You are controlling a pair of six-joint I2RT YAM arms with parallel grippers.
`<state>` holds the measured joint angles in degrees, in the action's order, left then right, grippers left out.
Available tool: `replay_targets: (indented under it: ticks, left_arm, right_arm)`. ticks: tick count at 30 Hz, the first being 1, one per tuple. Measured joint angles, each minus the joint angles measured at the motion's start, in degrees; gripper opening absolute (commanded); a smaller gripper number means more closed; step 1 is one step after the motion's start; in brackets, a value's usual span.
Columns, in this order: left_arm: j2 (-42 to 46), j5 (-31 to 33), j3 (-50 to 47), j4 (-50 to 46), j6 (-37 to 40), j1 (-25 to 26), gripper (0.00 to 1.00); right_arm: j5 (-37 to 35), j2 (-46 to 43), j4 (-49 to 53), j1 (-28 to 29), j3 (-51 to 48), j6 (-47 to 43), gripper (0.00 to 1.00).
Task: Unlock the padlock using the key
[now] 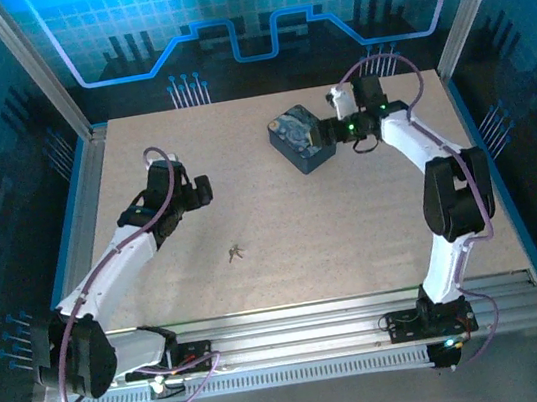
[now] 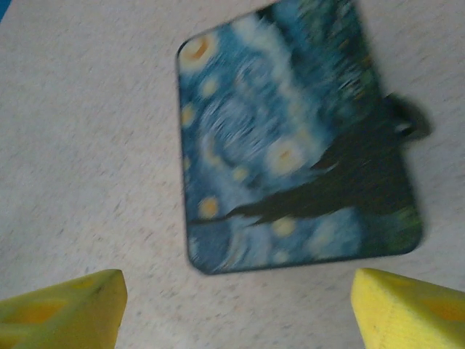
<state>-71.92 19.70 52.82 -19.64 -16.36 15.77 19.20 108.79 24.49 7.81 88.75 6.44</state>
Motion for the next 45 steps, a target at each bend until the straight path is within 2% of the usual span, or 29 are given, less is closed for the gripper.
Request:
replay_targets:
  ticks: [8, 12, 16, 19, 25, 29, 32, 36, 40, 45]
  left_arm:
    - [0.0, -0.07, 2.03, -1.79, -0.02, 0.0, 0.99]
    - [0.46, -0.46, 2.47, -2.95, 0.0, 0.0, 0.99]
    - [1.36, -0.46, 2.49, -4.09, 0.22, 0.0, 0.99]
    - [1.79, -0.46, 2.49, -4.35, 0.28, 0.0, 0.99]
    - [2.03, -0.61, 2.49, -4.57, 0.24, 0.0, 0.99]
    - [2.03, -1.55, 2.49, -4.59, 0.04, 0.0, 0.99]
    - [1.97, -2.32, 2.49, -4.63, -0.57, 0.04, 0.99]
    - [0.15, -3.78, 2.93, -6.21, -3.5, 0.09, 0.99]
    - [-4.59, -6.4, 3.08, -7.54, -7.74, 0.37, 0.98]
    - [-12.5, -10.16, 3.56, -8.2, -12.17, 0.55, 0.97]
  right_arm:
    - [-3.8, 15.74, 1.79, -2.38, 16.28, 0.68, 0.76]
    - [-3.32, 20.81, 3.85, -2.36, 18.75, 0.46, 0.71]
    - [-0.96, 21.2, 4.5, -2.19, 18.97, -0.17, 0.63]
    - [0.15, 20.17, 3.74, -0.92, 16.5, -0.46, 0.59]
    - [1.22, 11.96, -0.48, 4.76, 3.23, 2.62, 0.55]
    - [1.42, 6.43, -5.38, 11.17, -6.34, 9.07, 0.61]
    - [1.64, 4.13, -9.66, 16.61, -11.3, 15.58, 0.58]
    - [0.09, 4.15, -14.97, 23.02, -12.55, 24.87, 0.55]
    - [-2.21, 5.18, -19.08, 26.77, -12.52, 32.98, 0.55]
    - [-5.31, 5.75, -20.09, 28.81, -11.39, 38.16, 0.62]
